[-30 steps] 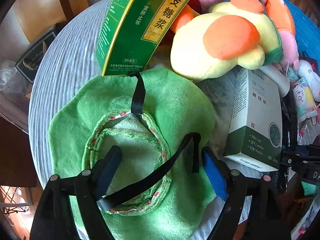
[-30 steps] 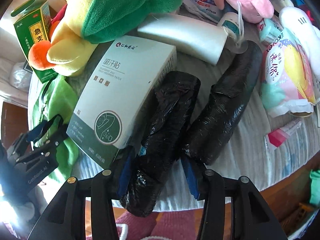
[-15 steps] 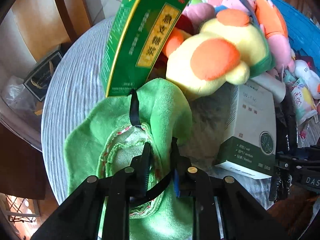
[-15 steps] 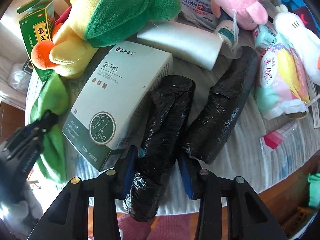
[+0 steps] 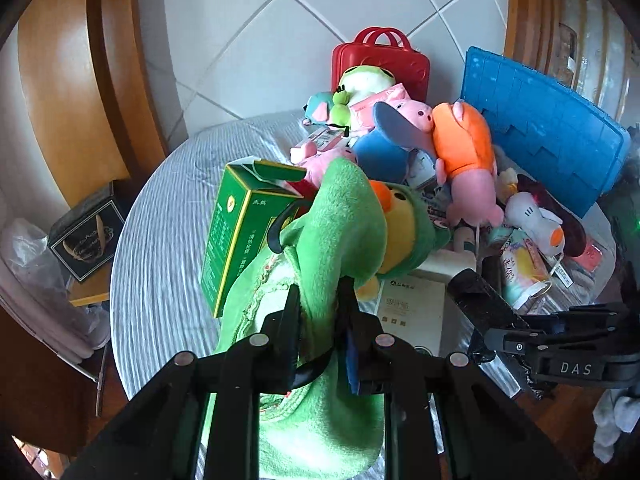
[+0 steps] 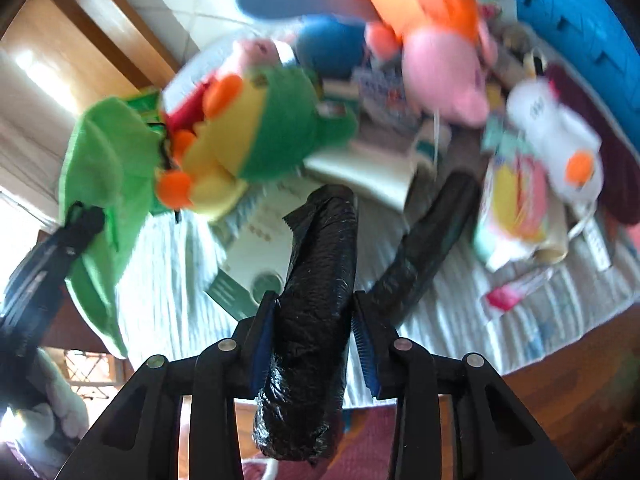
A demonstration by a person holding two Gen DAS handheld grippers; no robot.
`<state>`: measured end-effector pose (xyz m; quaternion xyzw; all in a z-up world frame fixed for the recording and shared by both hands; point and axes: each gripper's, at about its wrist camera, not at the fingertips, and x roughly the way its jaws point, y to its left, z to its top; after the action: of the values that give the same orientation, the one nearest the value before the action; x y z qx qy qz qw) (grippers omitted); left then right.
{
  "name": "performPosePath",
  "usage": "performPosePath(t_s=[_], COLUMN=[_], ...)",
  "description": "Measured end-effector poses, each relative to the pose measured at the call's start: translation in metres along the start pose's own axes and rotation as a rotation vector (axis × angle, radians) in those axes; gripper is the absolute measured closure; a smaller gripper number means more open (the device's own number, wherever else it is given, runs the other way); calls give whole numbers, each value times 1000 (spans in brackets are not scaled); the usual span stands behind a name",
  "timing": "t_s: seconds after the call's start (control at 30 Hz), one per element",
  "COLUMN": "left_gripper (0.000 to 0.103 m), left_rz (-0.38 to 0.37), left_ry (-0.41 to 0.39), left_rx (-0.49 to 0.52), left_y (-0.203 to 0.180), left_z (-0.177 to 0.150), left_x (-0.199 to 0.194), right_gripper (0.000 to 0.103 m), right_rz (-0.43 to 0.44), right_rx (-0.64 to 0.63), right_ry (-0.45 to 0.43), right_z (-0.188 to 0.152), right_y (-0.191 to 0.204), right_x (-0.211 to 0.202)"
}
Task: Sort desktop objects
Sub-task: 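Grasp the green hat with the left tool while the right tool grasps the black umbrella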
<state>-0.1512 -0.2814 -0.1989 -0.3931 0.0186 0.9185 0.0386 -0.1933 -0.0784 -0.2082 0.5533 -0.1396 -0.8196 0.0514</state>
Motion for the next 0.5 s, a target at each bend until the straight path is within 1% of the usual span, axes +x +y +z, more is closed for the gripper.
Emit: performPosePath(t_s=[0.07,0.1,0.13,0.17,0.2,0.23,0.3,0.37,0.4,0.5], left_gripper=[85,85,85,85,85,85,85,85,85,85], left_rz=[-6,-13,-14,-13,-11,-8,0,4,3,-5], left_ry=[6,8,11,14,18,24,41,73,88,151], left_rx=[4,4,7,9,11,12,16,15,12,-7], left_y=[-5,-6,-7,-8,-9,-10,-12,-13,-14,-13], left_z=[3,4,5,6,6,6,5,0,-3,-16], left_x=[0,1,2,4,6,8,16,28,34,59], right_gripper=[68,68,69,69,69,69,69,69,69,71], right_rz=[-7,-5,-8,-13,-20,-27,-43,-43,-45,-34], right_rx=[-14,-17,-22,-28,-33,-38,-41,-32,-30,-26], right_ry=[-21,-29,-33,-37,-35,-27,13,57,87,137], right_z=[2,3,6,9,16,19,23,26,23,16], right_y=[5,-5,-5,2,19,17,14,14,11,7], right_x=[-14,-22,-20,-15,0,3,25,60,70,95])
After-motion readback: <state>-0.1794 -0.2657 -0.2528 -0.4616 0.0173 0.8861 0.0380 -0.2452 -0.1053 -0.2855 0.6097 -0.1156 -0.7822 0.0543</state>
